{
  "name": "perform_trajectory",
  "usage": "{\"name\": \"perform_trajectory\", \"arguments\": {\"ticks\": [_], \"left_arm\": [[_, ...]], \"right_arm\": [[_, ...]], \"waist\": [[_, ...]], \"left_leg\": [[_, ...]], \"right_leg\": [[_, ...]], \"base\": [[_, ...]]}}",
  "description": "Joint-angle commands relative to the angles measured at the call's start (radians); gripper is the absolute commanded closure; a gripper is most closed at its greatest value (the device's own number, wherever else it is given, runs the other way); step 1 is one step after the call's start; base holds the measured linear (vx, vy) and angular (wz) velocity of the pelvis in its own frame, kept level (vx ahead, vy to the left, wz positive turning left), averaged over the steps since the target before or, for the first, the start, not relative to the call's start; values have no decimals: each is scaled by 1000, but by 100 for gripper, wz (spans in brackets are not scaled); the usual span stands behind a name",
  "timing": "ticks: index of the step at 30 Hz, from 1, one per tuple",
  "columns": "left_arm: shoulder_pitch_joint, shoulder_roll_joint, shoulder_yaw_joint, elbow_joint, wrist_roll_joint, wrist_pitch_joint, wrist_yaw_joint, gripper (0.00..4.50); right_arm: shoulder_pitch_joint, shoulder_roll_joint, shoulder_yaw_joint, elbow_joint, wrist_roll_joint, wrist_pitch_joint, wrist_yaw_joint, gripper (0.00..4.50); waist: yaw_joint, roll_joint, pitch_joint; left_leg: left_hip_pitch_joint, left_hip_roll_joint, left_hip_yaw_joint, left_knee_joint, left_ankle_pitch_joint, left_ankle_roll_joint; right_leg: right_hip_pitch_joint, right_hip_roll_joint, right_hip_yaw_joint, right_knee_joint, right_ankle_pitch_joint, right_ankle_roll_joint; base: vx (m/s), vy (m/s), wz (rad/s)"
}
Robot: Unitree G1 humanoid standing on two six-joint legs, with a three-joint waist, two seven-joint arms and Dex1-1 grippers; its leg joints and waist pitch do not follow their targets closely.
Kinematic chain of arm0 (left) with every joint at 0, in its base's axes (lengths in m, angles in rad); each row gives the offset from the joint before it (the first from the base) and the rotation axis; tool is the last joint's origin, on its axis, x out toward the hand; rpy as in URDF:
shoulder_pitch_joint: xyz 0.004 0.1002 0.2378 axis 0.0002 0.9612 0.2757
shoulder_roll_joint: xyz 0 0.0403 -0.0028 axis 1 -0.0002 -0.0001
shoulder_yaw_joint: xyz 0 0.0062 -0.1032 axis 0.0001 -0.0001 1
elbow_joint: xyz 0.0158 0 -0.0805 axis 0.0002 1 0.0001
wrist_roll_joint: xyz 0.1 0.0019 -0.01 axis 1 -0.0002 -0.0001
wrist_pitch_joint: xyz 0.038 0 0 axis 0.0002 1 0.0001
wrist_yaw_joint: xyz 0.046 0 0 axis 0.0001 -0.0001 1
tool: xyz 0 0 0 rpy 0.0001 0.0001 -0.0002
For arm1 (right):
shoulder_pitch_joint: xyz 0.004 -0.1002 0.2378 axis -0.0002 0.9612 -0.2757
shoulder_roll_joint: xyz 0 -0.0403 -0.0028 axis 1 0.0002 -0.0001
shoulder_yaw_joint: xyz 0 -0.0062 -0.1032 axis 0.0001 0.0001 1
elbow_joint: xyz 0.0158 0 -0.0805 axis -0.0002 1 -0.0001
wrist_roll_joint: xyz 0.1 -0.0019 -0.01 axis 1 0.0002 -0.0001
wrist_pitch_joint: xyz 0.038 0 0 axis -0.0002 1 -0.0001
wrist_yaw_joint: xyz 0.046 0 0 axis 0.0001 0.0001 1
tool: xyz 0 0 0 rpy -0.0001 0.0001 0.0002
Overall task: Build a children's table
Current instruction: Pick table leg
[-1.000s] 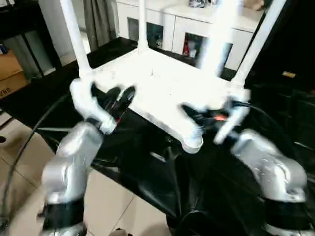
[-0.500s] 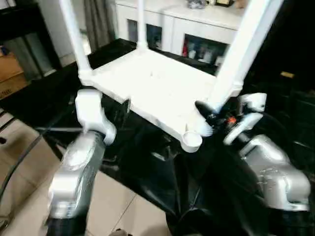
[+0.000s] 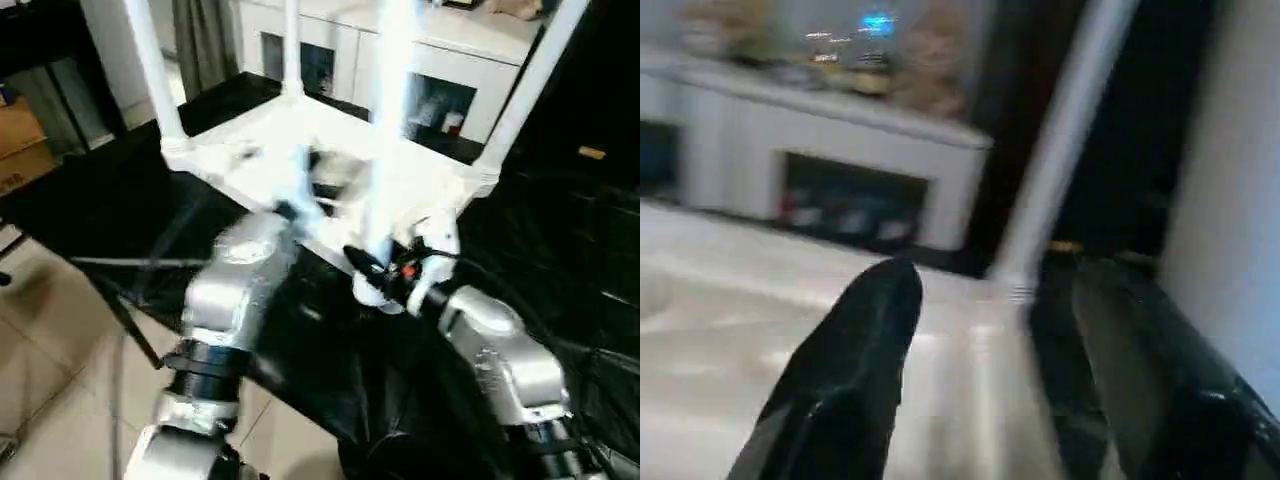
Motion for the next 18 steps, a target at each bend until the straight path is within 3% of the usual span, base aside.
{"name": "perform_trajectory", "arguments": {"ticks": [1, 3, 8, 10, 12, 13, 14, 18], "left_arm": [[-17, -22, -52, -28, -34, 17, -42, 164], [-18, -42, -66, -37, -59, 17, -60, 164], [-8, -44, -78, -57, -67, 26, -96, 164], [-9, -40, -67, -51, -47, 18, -72, 164], [-14, -31, 6, -34, -16, -16, 21, 164], [-14, -31, 8, -35, -16, -16, 23, 164], [-4, -9, 53, -50, 0, -37, 72, 164], [35, 48, 70, -112, 45, -39, 97, 164]], "right_arm": [[-24, 2, 42, 4, -17, -15, 13, 260], [-32, 3, 57, 28, -34, -35, 15, 260], [-49, 11, 60, 67, -53, -67, 19, 260], [-53, 13, 57, 71, -56, -71, 18, 260], [-61, 16, 37, 72, -54, -80, 5, 260], [-61, 16, 36, 72, -54, -80, 4, 260], [-68, 18, 15, 75, -53, -92, -15, 260], [-82, 28, -22, 82, -52, -112, -62, 260]], "waist": [[4, -16, -73], [4, -20, -70], [2, -21, -66], [2, -20, -66], [0, -19, -67], [-1, -21, -66], [-3, -17, -67], [-2, -5, -69]], "left_leg": [[17, 34, -9, -62, -104, 46], [17, 35, -8, -64, -126, 39], [19, 35, -11, -68, -171, 17], [19, 35, -11, -69, -175, 13], [20, 36, -13, -70, -178, 7], [19, 36, -13, -71, -178, 5], [18, 36, -15, -71, -176, 3], [23, 37, -15, -70, -178, -5]], "right_leg": [[53, -77, 39, -57, -76, -196], [53, -79, 39, -62, -123, -185], [51, -78, 39, -72, -217, -147], [49, -77, 39, -74, -225, -141], [49, -76, 39, -72, -219, -140], [51, -76, 38, -72, -210, -141], [52, -75, 38, -70, -192, -144], [47, -73, 38, -67, -176, -139]], "base": [[0, 0, 0], [0, 0, 0], [0, 0, 0], [0, 0, 0], [0, 0, 0], [0, 0, 0], [0, 0, 0], [0, 0, 0]]}}
